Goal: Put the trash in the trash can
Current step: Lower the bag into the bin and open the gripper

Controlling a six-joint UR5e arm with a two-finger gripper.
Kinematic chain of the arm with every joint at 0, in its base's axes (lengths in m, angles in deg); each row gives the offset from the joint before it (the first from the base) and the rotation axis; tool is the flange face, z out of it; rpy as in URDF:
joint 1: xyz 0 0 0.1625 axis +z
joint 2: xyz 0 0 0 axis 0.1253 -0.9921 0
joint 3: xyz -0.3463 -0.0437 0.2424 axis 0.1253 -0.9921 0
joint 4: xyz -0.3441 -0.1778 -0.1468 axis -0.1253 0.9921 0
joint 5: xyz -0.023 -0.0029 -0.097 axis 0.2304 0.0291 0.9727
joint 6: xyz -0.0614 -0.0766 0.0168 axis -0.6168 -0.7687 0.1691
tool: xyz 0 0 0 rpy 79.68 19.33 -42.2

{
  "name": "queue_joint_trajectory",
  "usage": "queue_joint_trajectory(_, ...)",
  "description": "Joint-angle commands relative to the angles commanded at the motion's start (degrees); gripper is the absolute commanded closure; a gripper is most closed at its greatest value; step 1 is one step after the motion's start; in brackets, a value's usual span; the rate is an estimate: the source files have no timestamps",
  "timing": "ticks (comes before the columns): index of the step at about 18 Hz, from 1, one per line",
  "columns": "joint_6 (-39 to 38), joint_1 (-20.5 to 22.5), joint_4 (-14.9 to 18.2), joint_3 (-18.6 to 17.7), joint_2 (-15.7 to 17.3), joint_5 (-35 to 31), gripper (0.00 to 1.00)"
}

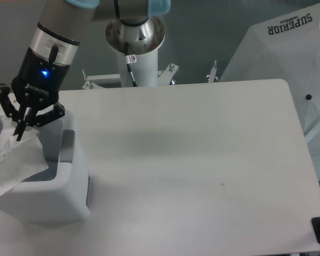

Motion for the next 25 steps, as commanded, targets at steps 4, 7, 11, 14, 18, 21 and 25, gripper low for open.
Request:
queue_joint_trajectory(4, 0.0, -0.09, 0.0, -0.26, -0.71, -0.97, 1.0)
queue_joint_trajectory(7, 0.09, -0.61, 0.09, -0.35, -0.71, -1.5, 0.96)
queue_joint_trajectory(11, 3.32, -0.97, 0.0, -0.61, -0.71, -1.76, 0.54)
queue_joint_trajectory(14, 6.5, -1.32, 0.0, -0.88, -0.18, -2.03, 0.0)
queue_joint_trajectory(18, 6.77, -1.23, -0.09, -0.26, 1.04, -2.03, 0.0)
queue_joint_trajectory(21, 7.9, -0.62, -0.17, 0.0, 3.07, -2.03, 0.0)
queue_joint_trajectory(25, 13.09, 2.37, -0.26, 0.0, 5.0, -2.72, 0.0)
